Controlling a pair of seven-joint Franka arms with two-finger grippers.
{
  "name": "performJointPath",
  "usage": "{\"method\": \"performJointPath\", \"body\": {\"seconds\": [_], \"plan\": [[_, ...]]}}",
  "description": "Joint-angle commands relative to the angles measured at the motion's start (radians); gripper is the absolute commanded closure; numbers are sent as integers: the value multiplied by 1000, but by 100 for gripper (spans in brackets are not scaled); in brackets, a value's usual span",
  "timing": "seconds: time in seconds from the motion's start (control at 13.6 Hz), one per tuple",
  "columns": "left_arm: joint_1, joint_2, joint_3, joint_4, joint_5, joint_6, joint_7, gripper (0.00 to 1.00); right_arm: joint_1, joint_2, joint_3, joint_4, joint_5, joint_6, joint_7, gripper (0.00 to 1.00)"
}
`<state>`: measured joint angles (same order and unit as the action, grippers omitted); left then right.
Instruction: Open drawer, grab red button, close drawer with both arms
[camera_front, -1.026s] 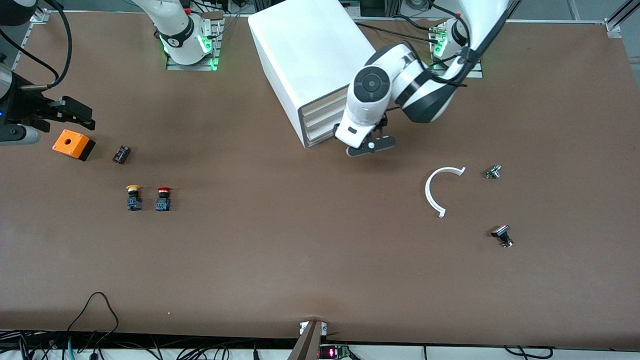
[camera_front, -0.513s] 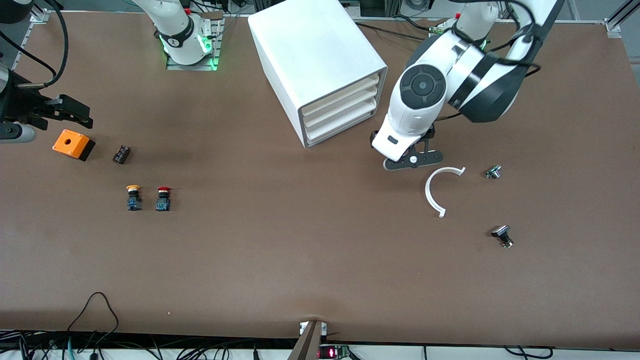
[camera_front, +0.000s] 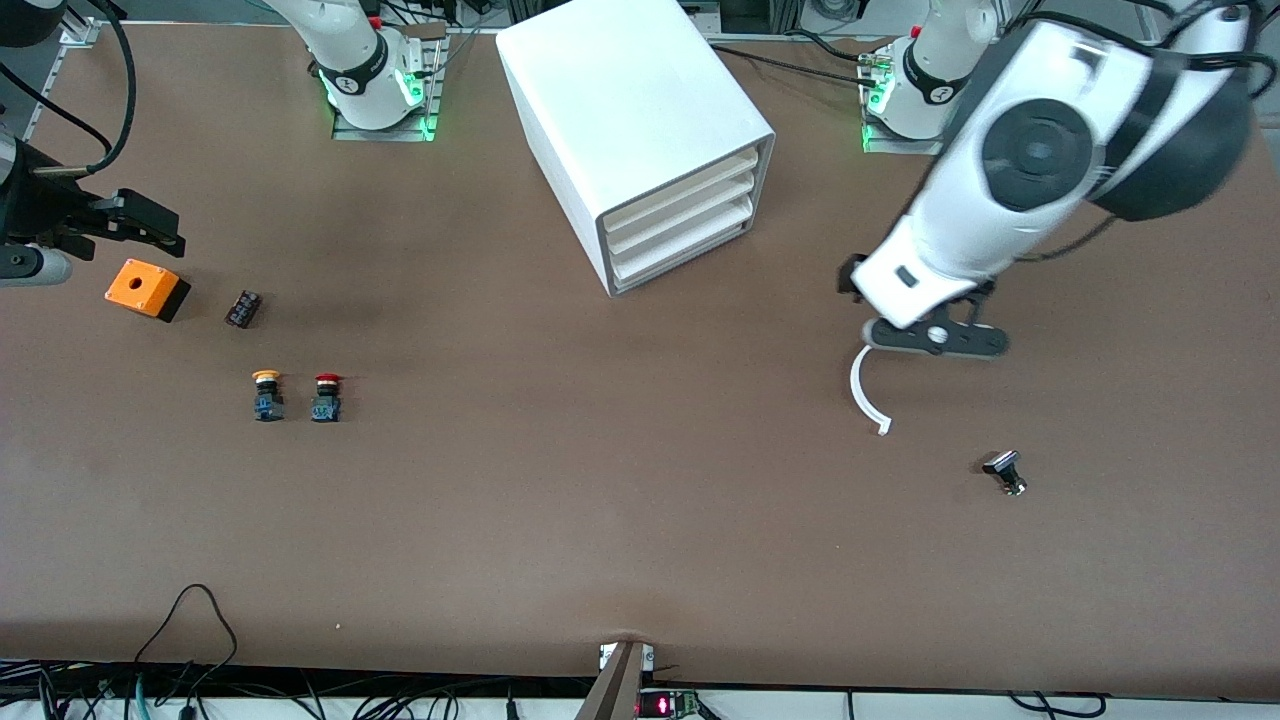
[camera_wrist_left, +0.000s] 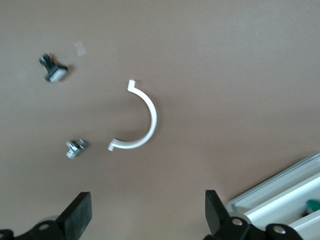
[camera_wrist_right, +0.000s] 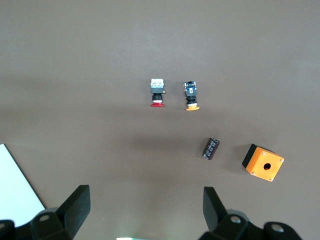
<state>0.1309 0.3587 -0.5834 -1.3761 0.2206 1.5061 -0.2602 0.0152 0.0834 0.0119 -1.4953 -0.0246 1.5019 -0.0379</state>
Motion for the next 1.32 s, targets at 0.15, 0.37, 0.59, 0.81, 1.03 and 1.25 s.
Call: {"method": "performJointPath", "body": {"seconds": [0.15,0.37,0.59,0.81,1.03,1.25], "plan": [[-101,-154,318,-78,-247,-12,399,0,-3,6,11,82,9,-8,-16,1],[-200,-263,514,-193,-288,53,443,0,-3,29,11,124,9,-19,-5,0],[-249,-369,603,-386,-291,279,360,0,-3,24,11,130,9,-9,0,0],[-243,-408,596,-440,-276,358,240,0,-3,19,13,133,11,-14,1,0],[-234,-445,591,-454,-270,294,291,0,-3,19,11,133,11,-8,1,0],[-234,-439,586,-426,-221,212,305,1,-3,21,11,133,14,-5,1,0]]}}
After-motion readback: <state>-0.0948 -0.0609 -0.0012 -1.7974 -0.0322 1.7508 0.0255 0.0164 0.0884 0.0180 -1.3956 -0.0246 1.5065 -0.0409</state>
